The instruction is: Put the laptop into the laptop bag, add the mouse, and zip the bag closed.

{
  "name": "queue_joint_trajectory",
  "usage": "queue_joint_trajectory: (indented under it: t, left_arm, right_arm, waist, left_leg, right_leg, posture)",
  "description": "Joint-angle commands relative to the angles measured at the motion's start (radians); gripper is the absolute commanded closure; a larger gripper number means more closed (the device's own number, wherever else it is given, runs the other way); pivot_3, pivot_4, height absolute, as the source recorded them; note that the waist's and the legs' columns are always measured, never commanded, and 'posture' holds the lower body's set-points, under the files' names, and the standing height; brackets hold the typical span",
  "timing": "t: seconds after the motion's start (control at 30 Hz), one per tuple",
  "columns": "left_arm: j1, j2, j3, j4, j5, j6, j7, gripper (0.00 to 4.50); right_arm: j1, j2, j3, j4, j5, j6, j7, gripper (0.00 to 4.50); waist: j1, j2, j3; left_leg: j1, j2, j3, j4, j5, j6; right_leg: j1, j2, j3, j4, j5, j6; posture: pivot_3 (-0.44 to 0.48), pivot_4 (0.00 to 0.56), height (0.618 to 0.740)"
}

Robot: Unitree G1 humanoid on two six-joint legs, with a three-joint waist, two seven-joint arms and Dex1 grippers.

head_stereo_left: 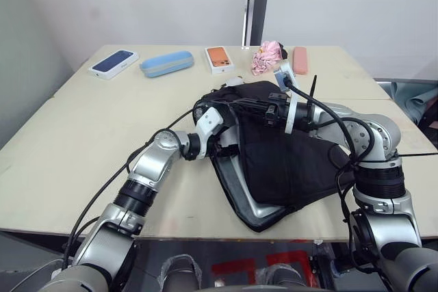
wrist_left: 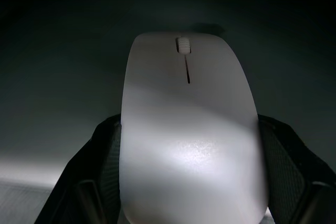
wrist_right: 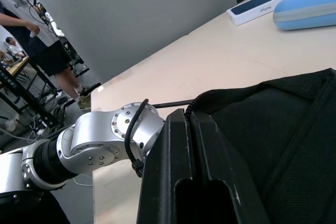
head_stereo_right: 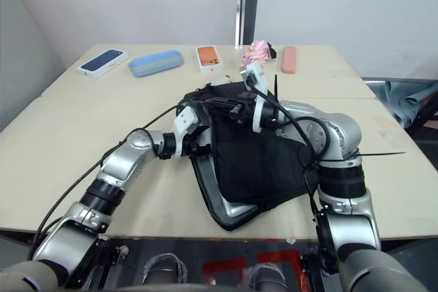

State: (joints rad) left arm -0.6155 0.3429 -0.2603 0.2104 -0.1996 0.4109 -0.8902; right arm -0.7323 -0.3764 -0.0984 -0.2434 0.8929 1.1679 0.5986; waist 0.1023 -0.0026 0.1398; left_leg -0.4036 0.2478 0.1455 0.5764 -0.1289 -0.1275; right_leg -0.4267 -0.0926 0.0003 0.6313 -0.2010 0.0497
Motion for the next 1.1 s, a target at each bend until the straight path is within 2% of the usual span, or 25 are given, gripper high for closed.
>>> queue_joint_trajectory:
  t: [0.03, 0.63, 1.1]
  left_arm:
    - [-0.033, -0.01, -0.019, 0.02, 0.019, 0.014, -0.013, 1.67]
    - [-0.113, -0.087, -0.048, 0.117, 0.064, 0.046, -0.021, 1.67]
    - [-0.161, -0.14, -0.035, 0.232, 0.091, -0.029, 0.002, 1.67]
  right_arm:
    - [-0.033, 0.005, -0.036, -0.045, 0.042, -0.041, 0.003, 4.48]
    - [-0.055, 0.041, -0.069, -0.044, 0.08, -0.057, -0.039, 4.48]
    - [-0.05, 0.037, -0.053, -0.042, 0.065, -0.064, -0.033, 4.48]
  waist:
    - [0.0, 0.0, 0.0]
    - [0.002, 0.0, 0.0]
    - [0.003, 0.0, 0.0]
  left_leg:
    - [0.0, 0.0, 0.0, 0.0, 0.0, 0.0]
    - [0.0, 0.0, 0.0, 0.0, 0.0, 0.0]
    - [0.0, 0.0, 0.0, 0.0, 0.0, 0.0]
  right_leg:
    - [0.0, 0.0, 0.0, 0.0, 0.0, 0.0]
    - [0.0, 0.0, 0.0, 0.0, 0.0, 0.0]
    - [0.0, 0.0, 0.0, 0.0, 0.0, 0.0]
  posture:
    - [0.0, 0.15, 0.74]
    - [0.0, 0.15, 0.74]
    - [0.0, 0.15, 0.74]
